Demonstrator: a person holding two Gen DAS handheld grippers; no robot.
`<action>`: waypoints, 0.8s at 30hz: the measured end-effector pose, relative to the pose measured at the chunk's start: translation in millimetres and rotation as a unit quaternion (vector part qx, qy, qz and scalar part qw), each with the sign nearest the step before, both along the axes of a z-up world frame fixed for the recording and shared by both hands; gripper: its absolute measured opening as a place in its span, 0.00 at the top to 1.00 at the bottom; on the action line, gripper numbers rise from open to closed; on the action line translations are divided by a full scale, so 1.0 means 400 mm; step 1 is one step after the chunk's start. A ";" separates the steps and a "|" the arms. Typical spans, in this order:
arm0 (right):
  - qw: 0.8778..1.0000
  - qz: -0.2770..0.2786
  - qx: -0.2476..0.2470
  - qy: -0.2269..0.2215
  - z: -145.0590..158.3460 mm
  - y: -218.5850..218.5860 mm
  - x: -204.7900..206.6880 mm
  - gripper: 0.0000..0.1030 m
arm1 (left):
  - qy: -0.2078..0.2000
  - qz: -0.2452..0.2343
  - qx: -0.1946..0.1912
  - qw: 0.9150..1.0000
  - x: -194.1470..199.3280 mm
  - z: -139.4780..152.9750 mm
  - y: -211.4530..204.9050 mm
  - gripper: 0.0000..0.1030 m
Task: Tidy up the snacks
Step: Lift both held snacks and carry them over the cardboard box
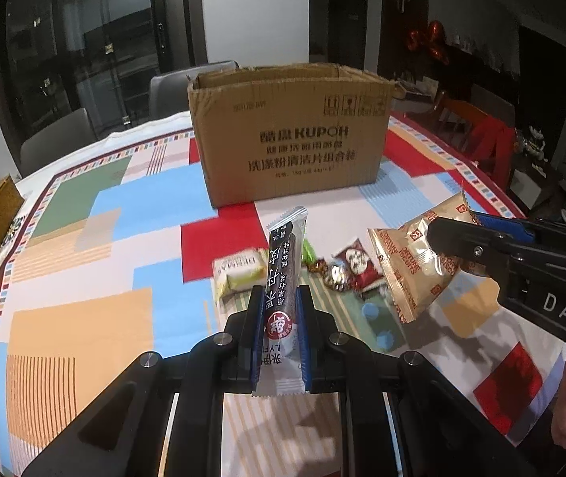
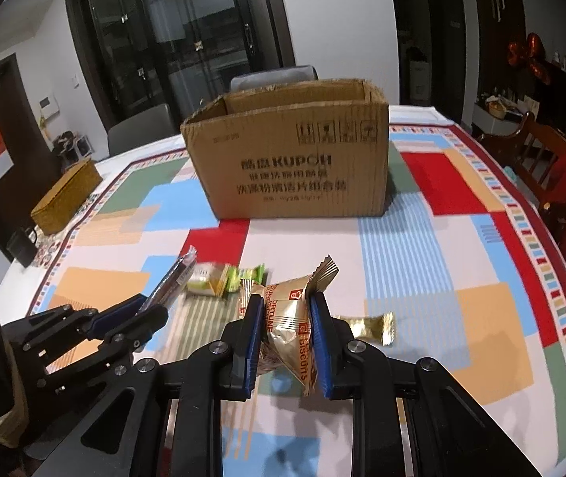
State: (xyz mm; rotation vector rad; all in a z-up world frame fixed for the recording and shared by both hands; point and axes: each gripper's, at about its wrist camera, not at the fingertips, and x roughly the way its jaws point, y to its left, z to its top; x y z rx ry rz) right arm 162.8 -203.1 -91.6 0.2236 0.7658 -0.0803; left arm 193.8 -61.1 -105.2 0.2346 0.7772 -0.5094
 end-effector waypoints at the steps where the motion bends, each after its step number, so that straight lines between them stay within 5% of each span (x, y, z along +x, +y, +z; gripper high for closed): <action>1: 1.000 -0.001 -0.001 -0.003 0.008 -0.004 0.003 0.76 | -0.002 0.001 -0.001 1.000 0.002 0.006 -0.001 0.84; 24: 0.998 -0.008 -0.026 -0.064 0.192 -0.085 0.134 0.77 | -0.045 0.026 -0.038 0.998 0.166 0.195 -0.078 0.84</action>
